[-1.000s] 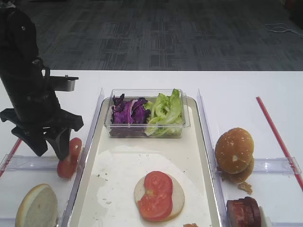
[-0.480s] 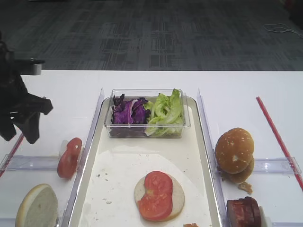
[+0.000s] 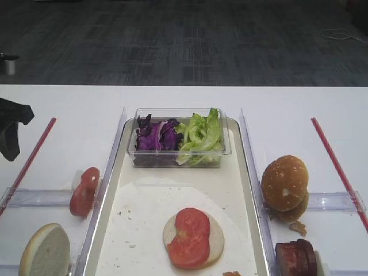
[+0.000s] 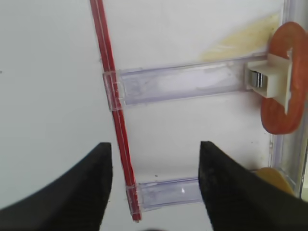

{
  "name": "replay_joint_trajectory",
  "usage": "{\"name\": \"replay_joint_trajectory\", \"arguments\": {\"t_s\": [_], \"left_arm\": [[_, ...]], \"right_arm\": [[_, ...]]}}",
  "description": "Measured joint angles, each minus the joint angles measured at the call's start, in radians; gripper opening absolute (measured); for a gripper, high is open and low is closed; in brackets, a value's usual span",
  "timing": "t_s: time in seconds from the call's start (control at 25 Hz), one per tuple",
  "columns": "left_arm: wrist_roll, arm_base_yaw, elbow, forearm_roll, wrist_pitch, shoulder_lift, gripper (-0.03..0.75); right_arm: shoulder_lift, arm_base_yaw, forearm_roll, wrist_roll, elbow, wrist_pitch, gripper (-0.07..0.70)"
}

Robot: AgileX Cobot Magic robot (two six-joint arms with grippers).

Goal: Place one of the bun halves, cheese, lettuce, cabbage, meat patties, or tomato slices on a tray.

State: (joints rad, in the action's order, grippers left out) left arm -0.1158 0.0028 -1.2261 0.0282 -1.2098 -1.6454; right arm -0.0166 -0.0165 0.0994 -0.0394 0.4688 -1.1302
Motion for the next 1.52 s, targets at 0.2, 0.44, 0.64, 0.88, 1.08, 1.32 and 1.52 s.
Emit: {"name": "replay_joint_trajectory", "arguments": {"t_s": [0.2,0.44,0.64,0.88,1.08,1.32,1.52], "left_arm": [[-0.001,0.0,0.048,-0.002,-0.001,0.063,0.377],[-0.001,0.0,0.146,-0.002,-0.006,0.173,0.377],[-0.001,0.0,0.212,-0.002,-0.007,0.251,0.377],[-0.001,0.0,0.276,-0.002,-0.009,0.326,0.376],[0.001,0.001,0.351,-0.002,-0.007,0.402,0.377],[0.005,0.001,0.471,-0.002,-0.001,0.534,0.377],[0.023,0.001,0.566,0.0,0.006,0.681,0.377]], "right_arm": [[0.0,0.0,0.0,0.0,0.0,0.0,0.531],[0.0,0.0,0.0,0.0,0.0,0.0,0.531],[0.0,0.0,0.0,0.0,0.0,0.0,0.531],[0.0,0.0,0.0,0.0,0.0,0.0,0.531],[0.0,0.0,0.0,0.0,0.0,0.0,0.531],[0.0,0.0,0.0,0.0,0.0,0.0,0.531],[0.0,0.0,0.0,-0.002,0.0,0.0,0.531]]}}
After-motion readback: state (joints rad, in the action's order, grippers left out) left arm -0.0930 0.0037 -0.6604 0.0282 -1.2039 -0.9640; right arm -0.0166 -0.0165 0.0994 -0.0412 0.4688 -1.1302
